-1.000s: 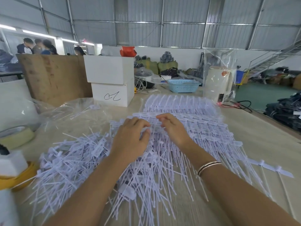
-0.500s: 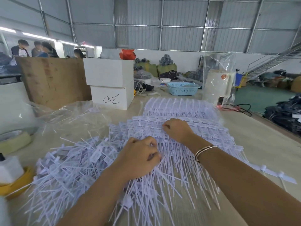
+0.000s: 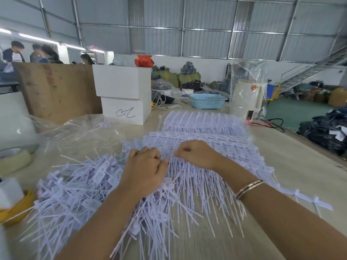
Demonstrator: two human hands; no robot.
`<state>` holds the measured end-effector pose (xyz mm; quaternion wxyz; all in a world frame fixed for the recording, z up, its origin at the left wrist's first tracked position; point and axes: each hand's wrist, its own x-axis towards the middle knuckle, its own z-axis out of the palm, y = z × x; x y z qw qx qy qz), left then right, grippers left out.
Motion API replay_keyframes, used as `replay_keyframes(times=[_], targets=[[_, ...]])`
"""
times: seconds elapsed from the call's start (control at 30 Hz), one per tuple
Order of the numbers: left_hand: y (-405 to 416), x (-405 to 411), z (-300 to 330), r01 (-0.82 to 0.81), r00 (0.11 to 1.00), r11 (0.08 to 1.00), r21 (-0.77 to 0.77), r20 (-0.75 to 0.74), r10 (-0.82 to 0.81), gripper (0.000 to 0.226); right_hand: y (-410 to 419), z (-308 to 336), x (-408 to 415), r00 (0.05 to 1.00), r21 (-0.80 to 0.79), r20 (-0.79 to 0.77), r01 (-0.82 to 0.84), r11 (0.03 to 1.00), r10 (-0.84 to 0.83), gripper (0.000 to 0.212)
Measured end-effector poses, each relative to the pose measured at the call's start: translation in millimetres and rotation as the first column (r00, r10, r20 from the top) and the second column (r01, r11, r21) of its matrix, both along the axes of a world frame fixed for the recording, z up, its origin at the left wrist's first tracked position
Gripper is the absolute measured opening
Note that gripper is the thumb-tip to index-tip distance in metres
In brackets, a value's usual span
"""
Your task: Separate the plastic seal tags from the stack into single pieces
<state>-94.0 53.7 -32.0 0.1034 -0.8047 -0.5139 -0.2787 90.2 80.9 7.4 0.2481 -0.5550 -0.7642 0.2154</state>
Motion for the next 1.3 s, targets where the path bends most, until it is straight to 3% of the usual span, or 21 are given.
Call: replay_keyframes(times=[0.07, 0.13, 0.2, 0.27, 0.33, 0.43, 0.53, 0.63, 0.73, 0.93, 1.0, 1.13, 1.23, 1.3], targets=[[1, 0, -2, 0.013, 0.999, 1.000, -0.006, -0.033, -0.013, 0.058, -8, -7, 4, 0.981, -0.015, -0.193, 0.032, 0.999, -0.034, 0.033], [1, -1, -5, 0.063, 0.998, 0.998, -0.012, -0.030, -0.063, 0.040, -8, -14, 17, 0.941, 0.066, -0.297, 0.188, 0.980, -0.161, 0.031], [2, -1, -6, 0.114, 0.993, 0.993, -0.020, -0.017, -0.115, 0.019, -4, -23, 29, 0.946, 0.164, -0.152, 0.311, 0.936, -0.288, 0.024], [4, 2, -9, 0.160, 0.985, 0.983, -0.090, -0.043, -0.165, 0.027, 0, -34, 34, 0.927, 0.194, 0.142, 0.318, 0.928, -0.347, 0.033], [6, 5, -11, 0.199, 0.972, 0.965, -0.172, -0.088, -0.217, 0.037, 2, -42, 31, 0.878, 0.220, 0.324, 0.294, 0.930, -0.354, 0.038], [9, 5, -12, 0.207, 0.962, 0.950, -0.233, -0.127, -0.241, 0.038, 2, -46, 23, 0.878, 0.306, 0.309, 0.272, 0.912, -0.366, 0.031], [11, 2, -11, 0.195, 0.970, 0.952, -0.236, -0.101, -0.223, 0.037, 2, -49, 17, 0.893, 0.314, 0.229, 0.308, 0.898, -0.386, 0.039], [12, -1, -10, 0.205, 0.971, 0.954, -0.217, -0.078, -0.226, 0.036, -1, -50, 7, 0.844, 0.398, 0.259, 0.350, 0.848, -0.470, 0.044], [14, -5, -8, 0.200, 0.975, 0.956, -0.214, -0.051, -0.215, 0.041, -2, -48, 2, 0.815, 0.439, 0.272, 0.368, 0.820, -0.512, 0.033], [24, -25, -8, 0.069, 0.997, 0.990, -0.122, -0.026, -0.072, 0.058, -22, -35, -3, 0.909, 0.599, -0.034, 0.350, 0.720, -0.415, 0.029], [27, -27, -9, 0.015, 0.999, 0.996, -0.089, -0.038, -0.019, 0.061, -29, -34, -19, 0.952, 0.588, 0.019, 0.236, 0.774, -0.305, 0.029], [26, -26, -9, -0.005, 0.998, 0.999, -0.047, 0.055, 0.008, 0.045, -26, -43, -51, 0.985, 0.347, 0.030, 0.146, 0.926, -0.167, 0.044], [20, -24, -5, 0.027, 0.981, 0.996, 0.087, 0.189, -0.043, 0.045, -17, -43, -58, 0.984, 0.315, 0.105, 0.105, 0.943, -0.145, 0.037], [16, -21, -3, 0.098, 0.976, 0.992, 0.085, 0.186, -0.112, 0.043, -9, -38, -52, 0.986, 0.334, 0.091, 0.104, 0.937, -0.141, 0.027]])
